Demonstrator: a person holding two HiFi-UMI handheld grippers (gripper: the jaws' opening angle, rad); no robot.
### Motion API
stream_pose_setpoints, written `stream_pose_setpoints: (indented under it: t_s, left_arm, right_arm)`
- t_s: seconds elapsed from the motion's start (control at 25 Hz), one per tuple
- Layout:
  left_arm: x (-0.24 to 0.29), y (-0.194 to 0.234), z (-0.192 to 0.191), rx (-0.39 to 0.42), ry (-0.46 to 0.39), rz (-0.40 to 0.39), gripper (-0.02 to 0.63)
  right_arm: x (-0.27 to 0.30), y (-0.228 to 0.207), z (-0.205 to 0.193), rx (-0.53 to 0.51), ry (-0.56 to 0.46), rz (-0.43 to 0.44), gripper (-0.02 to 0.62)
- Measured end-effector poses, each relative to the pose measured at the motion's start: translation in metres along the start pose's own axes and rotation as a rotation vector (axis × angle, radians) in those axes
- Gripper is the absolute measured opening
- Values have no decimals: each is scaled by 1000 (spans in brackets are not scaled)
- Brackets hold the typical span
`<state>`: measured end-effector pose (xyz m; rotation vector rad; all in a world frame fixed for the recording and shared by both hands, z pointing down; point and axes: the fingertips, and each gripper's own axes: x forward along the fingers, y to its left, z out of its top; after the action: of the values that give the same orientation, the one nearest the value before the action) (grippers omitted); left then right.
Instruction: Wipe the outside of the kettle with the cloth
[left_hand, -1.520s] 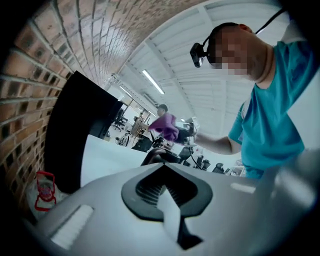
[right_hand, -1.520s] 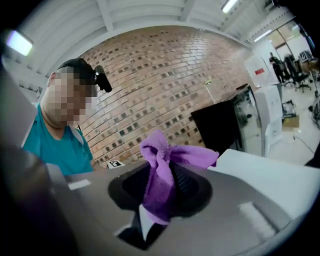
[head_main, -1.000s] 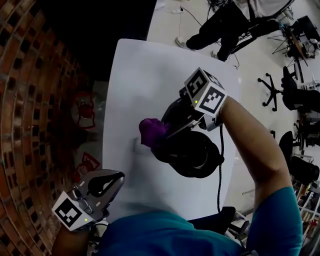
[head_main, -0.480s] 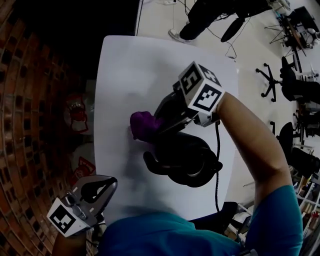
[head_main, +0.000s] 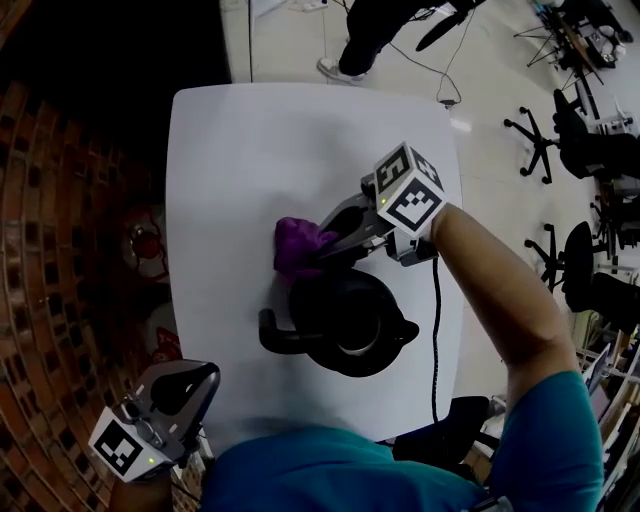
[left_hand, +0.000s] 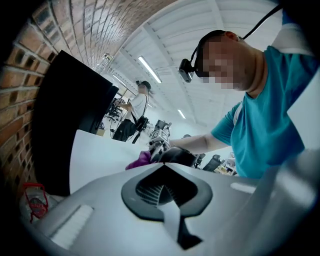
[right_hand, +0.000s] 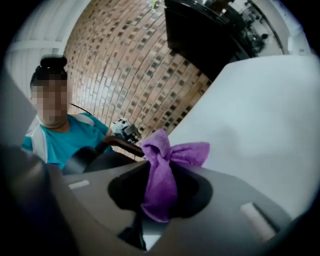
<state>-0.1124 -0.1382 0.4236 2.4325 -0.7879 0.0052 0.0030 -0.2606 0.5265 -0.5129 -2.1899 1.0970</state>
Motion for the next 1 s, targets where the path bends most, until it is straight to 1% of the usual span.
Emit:
stream_pose_setpoints:
  t_s: [0.08,0.16,0.2,0.24,0.28,0.32,0.4,0.44,0.48,0.56,0.68,0.76,0.84,0.96,1.0]
  left_arm:
    - [2,-2,1,10,16,5,2]
    - [6,-5,2,16,28,6,2]
    - [8,-9,3,17,33,2,2]
    - [10,-12,4,17,38,-4,2]
    - [13,-16,5,17,41,-11,2]
    - [15,-19,7,19,42,-17,2]
    - [19,-25,11,26,45,-25,2]
    - [20,-27,12,31,47,-28,2]
    - [22,-29,14,35,50,-31,2]
    - [26,-33,17,35,52,-36,2]
    - [33,-39,17,35,59,-39,2]
    - [36,-43,16,46,75,-40,2]
    - [39,-48,17,61,89,-37,2]
    - [42,-51,19,75,116,-32,2]
    - [42,-52,17,78,136,-32,2]
  right_arm:
    - [3,-17,-11,11,4,-63,89]
    - [2,-29,-16,-2,0,-141,91]
    - [-4,-29,-16,-14,-24,-169,91]
    - [-13,-23,-13,-25,-74,-177,91]
    - [-27,-11,-5,-33,-151,-163,91]
    - [-44,6,4,-42,-242,-130,91]
    - [-76,46,19,-65,-397,-45,91]
    - [-86,62,20,-76,-439,-10,91]
    - [-89,72,17,-81,-458,16,91]
    - [-85,73,5,-57,-467,46,91]
    - [-75,48,-12,55,-512,86,91]
    - [-65,23,-27,125,-503,70,91]
    - [-54,-1,-43,150,-455,-1,89]
    - [-45,-22,-58,107,-360,-172,89]
    - [-45,-23,-59,93,-350,-212,87]
